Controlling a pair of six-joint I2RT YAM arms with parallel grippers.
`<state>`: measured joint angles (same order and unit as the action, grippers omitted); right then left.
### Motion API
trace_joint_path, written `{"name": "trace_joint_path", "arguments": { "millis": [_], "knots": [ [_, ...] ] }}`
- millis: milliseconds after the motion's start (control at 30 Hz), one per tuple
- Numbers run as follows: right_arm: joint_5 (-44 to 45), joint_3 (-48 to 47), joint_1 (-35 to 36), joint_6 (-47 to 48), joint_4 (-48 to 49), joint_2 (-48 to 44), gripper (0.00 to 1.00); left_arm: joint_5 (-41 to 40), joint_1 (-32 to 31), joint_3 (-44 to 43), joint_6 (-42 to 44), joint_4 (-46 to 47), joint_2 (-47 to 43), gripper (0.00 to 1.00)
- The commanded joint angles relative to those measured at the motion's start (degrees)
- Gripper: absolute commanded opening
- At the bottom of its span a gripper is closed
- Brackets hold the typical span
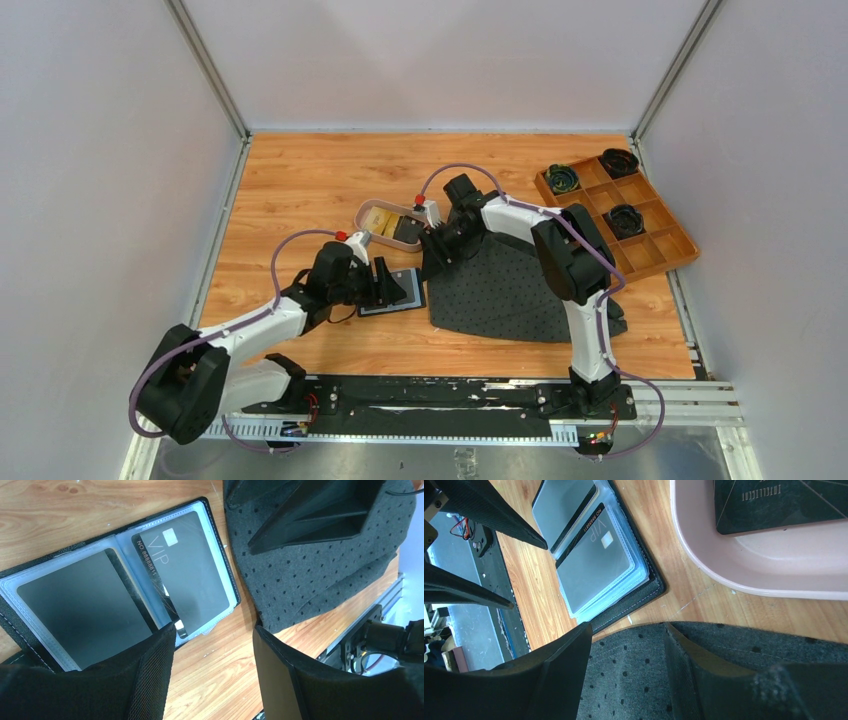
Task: Put the credit cards into the card holder
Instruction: Close the card holder at the center of the board.
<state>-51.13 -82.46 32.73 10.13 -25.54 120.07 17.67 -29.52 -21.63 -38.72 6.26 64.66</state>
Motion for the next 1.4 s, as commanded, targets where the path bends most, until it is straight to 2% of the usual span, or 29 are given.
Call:
{"name": "trace_joint_path", "arguments": {
  "millis": [0, 400, 833, 1367],
  "knots": [
    [-0.7, -0.6, -0.5, 0.5, -2.0, 1.8, 0.59, -0.6, -0.6, -0.8, 1.4, 1.9, 1.4, 0.61],
    [1.4, -2.4, -0.5, 4.6, -4.1, 1.6, 0.59, -0.8, -0.6, -0.1, 2.3, 2.3, 3.9, 0.57],
    [11.6, -8.9, 2.2, 14.4, -10.7, 3.5, 0.56, -1.3, -0.6, 0.8, 3.0, 2.2, 3.2, 0.55],
    [12.1, -13.7, 6.7, 15.1, -12.1, 7.7, 0.50, -3.7, -0.6, 0.5, 5.0, 2.3, 5.9, 0.53]
  ]
}}
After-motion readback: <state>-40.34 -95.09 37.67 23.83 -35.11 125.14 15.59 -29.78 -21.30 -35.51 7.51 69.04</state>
